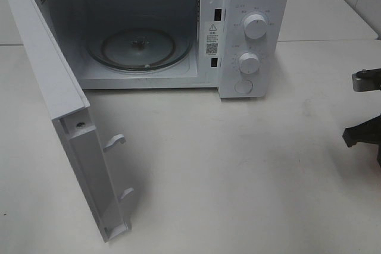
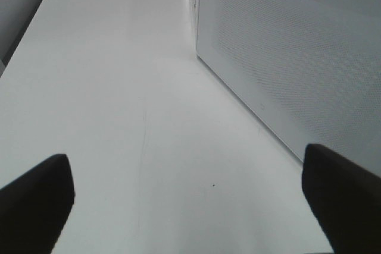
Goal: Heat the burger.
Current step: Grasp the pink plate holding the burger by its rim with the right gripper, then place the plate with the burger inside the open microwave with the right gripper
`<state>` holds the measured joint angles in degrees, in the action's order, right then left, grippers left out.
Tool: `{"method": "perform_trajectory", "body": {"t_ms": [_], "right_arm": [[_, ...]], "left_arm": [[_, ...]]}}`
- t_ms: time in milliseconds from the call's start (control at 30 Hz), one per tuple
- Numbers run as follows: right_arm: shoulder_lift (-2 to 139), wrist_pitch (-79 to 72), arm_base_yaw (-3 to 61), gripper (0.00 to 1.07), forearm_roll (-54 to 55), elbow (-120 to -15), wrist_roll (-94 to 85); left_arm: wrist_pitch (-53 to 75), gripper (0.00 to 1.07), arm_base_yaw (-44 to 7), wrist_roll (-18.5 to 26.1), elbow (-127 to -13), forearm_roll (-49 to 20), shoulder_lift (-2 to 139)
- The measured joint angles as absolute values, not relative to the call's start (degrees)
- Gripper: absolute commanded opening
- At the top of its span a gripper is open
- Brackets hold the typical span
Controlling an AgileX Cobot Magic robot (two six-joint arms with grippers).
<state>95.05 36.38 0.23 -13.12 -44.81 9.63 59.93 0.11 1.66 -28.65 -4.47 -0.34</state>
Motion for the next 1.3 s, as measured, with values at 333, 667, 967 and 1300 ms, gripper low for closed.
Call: {"method": "perform_trajectory", "body": {"t_ms": [333,667,967,1300], "right_arm": [[95.0,40.5,10.3,0.0,-25.9,-43.5,24.7],[95.0,43.1,15.4,0.0,-30.5,-41.5,30.0],[95.0,45.9,21.0,0.0,-35.1,-40.3,34.4],[95.0,49.2,26.1,0.0,-38.0,-39.9,36.1]], "left_arm": [[59.9,0.98,0.1,1.7,-28.6,-4.5,-0.3],[59.9,0.98,0.1,1.7,-28.6,-4.5,-0.3],[59.9,0.98,0.1,1.7,-28.6,-4.5,-0.3],[59.9,0.98,0.1,1.7,-28.6,-4.5,-0.3]]}}
